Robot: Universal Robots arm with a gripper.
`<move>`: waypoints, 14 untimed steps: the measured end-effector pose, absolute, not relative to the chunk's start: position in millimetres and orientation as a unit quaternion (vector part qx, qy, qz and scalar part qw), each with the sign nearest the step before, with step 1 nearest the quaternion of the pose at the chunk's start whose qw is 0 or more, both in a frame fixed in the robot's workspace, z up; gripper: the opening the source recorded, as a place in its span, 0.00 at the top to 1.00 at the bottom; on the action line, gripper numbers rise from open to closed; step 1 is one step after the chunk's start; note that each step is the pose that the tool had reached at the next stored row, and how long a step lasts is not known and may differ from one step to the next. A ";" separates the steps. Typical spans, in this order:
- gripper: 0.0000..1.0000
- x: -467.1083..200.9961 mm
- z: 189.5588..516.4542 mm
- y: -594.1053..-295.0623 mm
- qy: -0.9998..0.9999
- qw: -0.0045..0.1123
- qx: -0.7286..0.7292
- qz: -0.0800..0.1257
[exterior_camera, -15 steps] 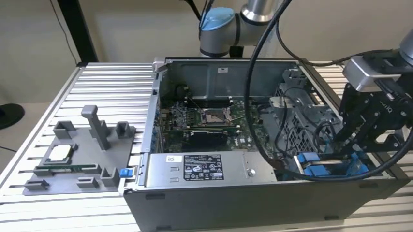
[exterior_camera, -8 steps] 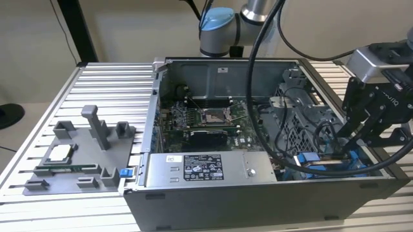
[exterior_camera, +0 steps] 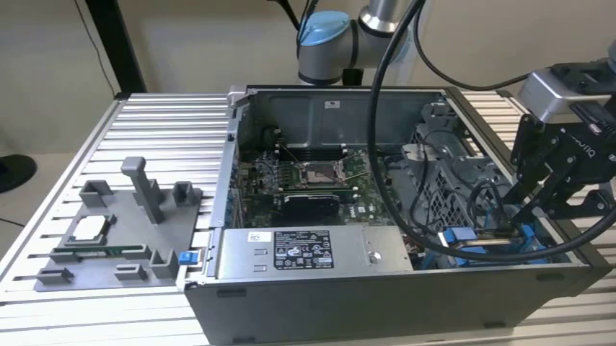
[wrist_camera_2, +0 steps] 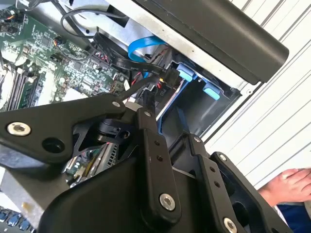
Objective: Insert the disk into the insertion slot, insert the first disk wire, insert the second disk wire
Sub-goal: 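Insert the first disk wire, then insert the second disk wire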
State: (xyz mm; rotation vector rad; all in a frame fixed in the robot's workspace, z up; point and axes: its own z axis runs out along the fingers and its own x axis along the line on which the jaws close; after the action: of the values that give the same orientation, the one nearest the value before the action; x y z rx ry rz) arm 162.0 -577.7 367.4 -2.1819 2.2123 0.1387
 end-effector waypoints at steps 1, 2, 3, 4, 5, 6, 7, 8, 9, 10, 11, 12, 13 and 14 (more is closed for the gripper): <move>0.00 162.0 367.6 -577.7 0.711 0.016 -0.701 0.045; 0.00 162.0 367.9 -577.7 0.711 0.016 -0.701 0.044; 0.00 162.0 368.3 -577.7 0.711 0.016 -0.701 0.044; 0.00 162.0 368.7 -577.7 0.711 0.016 -0.701 0.045; 0.00 162.0 369.3 -577.7 0.711 0.016 -0.701 0.045; 0.00 162.0 369.9 -577.7 0.711 0.016 -0.701 0.045; 0.00 162.0 370.7 -577.6 0.711 0.016 -0.701 0.045; 0.00 162.0 371.5 -577.7 0.711 0.016 -0.701 0.045; 0.00 162.0 372.3 -577.7 0.711 0.016 -0.701 0.045; 0.00 162.0 373.0 -577.7 0.711 0.016 -0.701 0.045; 0.00 162.0 373.7 -577.7 0.711 0.016 -0.701 0.045; 0.00 162.0 374.0 -577.7 0.711 0.016 -0.701 0.045; 0.00 162.0 374.0 -577.7 0.711 0.016 -0.701 0.045; 0.00 162.0 374.0 -577.6 0.711 0.016 -0.701 0.045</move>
State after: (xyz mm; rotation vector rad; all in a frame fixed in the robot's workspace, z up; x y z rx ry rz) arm 162.0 -577.6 374.0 -2.1818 2.2123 0.1389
